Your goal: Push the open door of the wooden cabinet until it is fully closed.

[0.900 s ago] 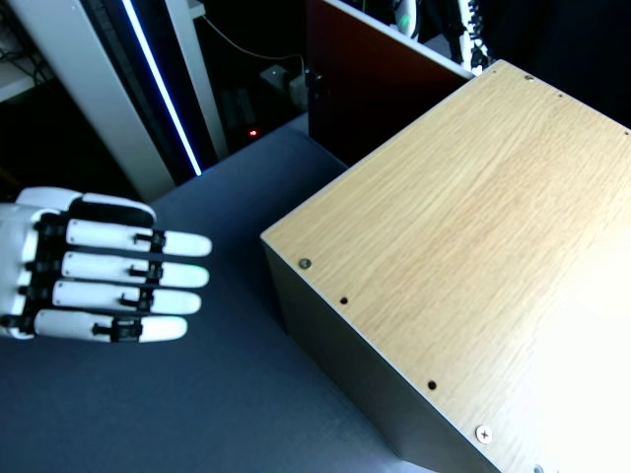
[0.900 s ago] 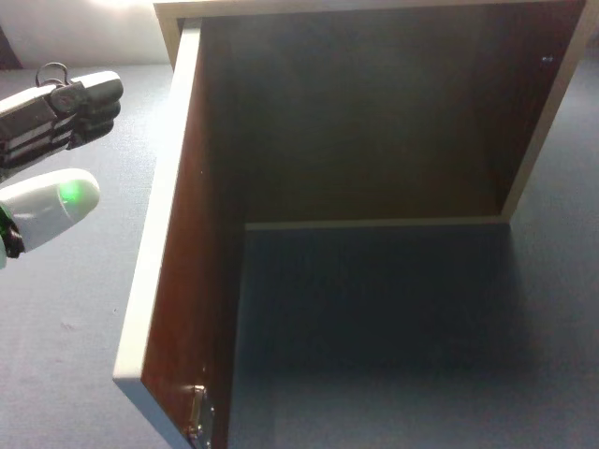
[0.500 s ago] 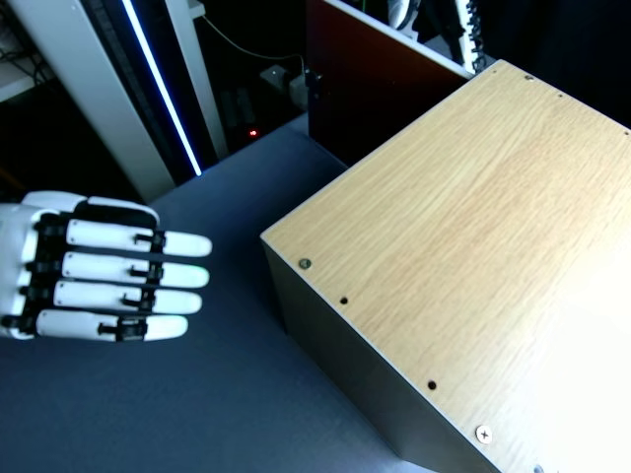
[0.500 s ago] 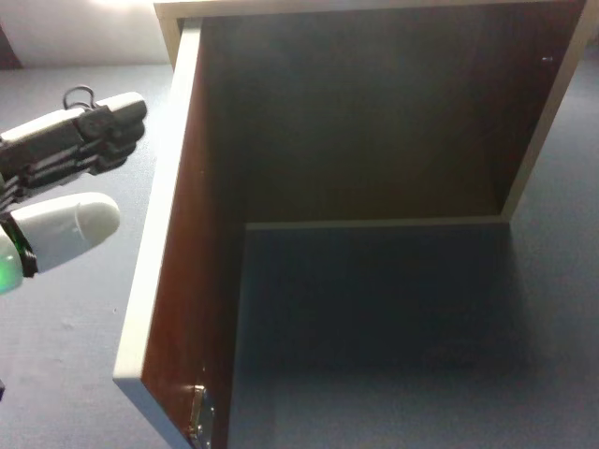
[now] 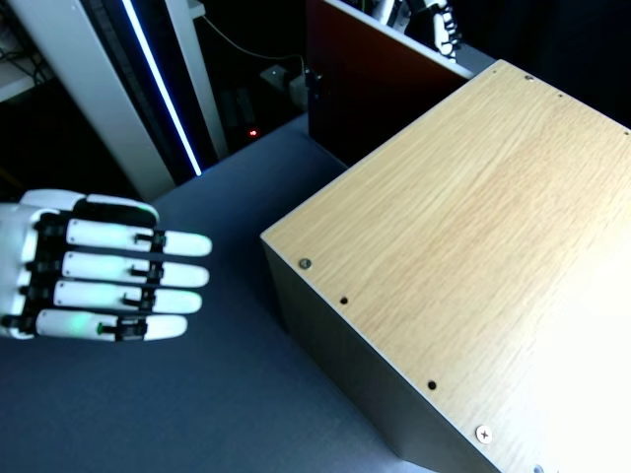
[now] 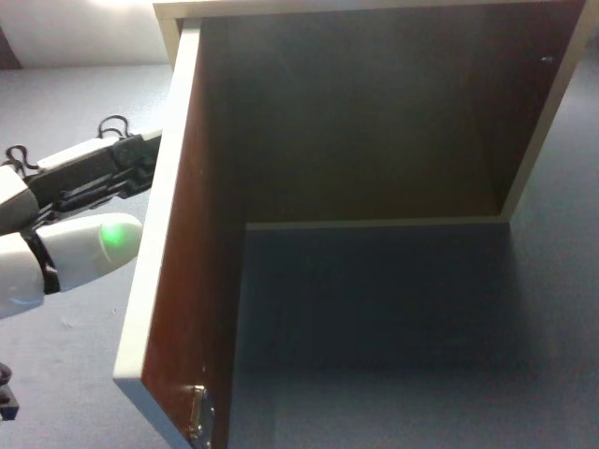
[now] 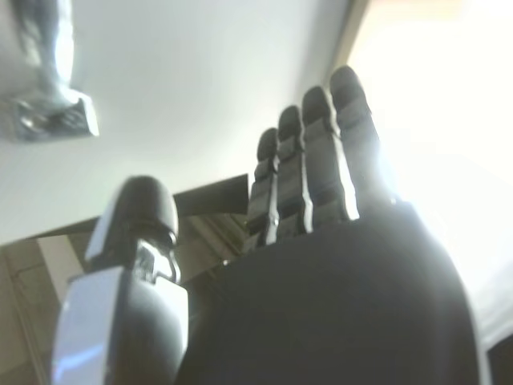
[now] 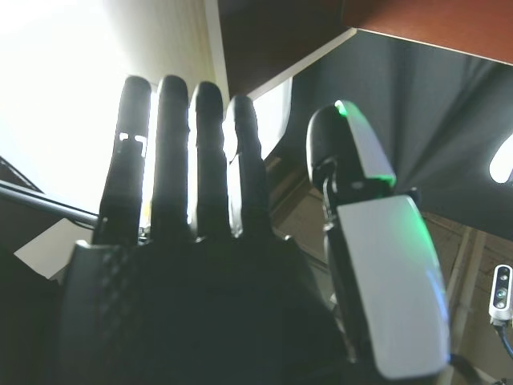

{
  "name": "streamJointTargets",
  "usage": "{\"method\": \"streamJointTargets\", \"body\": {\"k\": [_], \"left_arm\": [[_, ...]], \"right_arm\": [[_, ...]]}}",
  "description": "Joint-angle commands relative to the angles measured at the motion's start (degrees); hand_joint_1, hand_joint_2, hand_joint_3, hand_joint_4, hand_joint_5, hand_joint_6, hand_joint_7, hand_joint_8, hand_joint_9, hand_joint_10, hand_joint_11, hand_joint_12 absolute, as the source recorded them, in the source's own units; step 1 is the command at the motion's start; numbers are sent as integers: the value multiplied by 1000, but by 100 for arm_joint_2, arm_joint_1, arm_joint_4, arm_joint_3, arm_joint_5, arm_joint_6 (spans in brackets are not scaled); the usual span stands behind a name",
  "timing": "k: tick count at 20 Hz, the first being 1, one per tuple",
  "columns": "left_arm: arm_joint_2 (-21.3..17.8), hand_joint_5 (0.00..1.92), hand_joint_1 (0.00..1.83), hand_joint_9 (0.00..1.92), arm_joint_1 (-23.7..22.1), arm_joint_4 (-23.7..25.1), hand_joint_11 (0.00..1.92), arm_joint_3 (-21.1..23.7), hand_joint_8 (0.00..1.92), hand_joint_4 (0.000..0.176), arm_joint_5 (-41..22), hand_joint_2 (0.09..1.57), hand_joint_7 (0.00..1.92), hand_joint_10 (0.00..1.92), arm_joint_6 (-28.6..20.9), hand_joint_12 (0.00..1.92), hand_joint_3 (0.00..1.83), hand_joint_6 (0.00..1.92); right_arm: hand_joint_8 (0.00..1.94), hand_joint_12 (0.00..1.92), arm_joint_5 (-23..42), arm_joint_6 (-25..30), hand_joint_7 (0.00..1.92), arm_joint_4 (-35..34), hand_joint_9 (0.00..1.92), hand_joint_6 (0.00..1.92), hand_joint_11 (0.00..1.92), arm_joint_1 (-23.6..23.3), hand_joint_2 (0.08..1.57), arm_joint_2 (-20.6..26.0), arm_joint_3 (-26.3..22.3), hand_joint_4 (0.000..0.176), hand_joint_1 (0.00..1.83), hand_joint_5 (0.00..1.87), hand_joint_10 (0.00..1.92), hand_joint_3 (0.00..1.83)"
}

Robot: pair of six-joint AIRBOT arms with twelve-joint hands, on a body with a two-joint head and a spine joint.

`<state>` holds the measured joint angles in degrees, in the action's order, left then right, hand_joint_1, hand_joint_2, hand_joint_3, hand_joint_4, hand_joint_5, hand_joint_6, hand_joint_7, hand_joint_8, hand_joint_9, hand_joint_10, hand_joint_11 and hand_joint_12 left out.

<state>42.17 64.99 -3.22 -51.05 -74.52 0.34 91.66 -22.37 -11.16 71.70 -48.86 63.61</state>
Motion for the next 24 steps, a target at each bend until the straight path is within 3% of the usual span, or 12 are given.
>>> {"method": "streamJointTargets", "body": {"k": [1, 16, 20, 23, 24], "left_arm": [[25, 179, 261, 208, -124, -22, 196, -49, 4, 0, -641, 1378, 223, 2, -34, 55, 0, 8], [443, 193, 163, 237, -1030, 792, 242, -346, 4, 0, 54, 1407, 242, 6, -34, 53, 5, 0], [664, 213, 338, 236, -1425, 1049, 211, -514, 1, 0, 364, 1403, 239, 1, -34, 28, 0, 2], [792, 253, 212, 273, -1599, 1135, 259, -597, 5, 0, 490, 1431, 288, 4, -34, 31, 5, 6], [883, 277, 338, 277, -1693, 1174, 284, -661, 3, 0, 554, 1403, 294, 2, -34, 32, 0, 9]], "right_arm": [[0, 844, 705, 61, 447, -163, 444, 0, 126, -17, 1328, -4, 40, 0, 602, 422, 1, 0], [1, 911, 706, 62, 451, -164, 441, 0, 98, -18, 1323, -4, 44, 0, 587, 431, 1, 0], [1, 914, 708, 62, 442, -168, 437, 1, 97, -18, 1329, -4, 44, 0, 601, 424, 2, 1], [2, 909, 709, 62, 448, -168, 445, 3, 107, -17, 1324, -4, 45, 0, 597, 431, 3, 0], [1, 903, 710, 62, 443, -168, 435, 1, 95, -17, 1329, -4, 53, 0, 638, 429, 2, 0]]}}
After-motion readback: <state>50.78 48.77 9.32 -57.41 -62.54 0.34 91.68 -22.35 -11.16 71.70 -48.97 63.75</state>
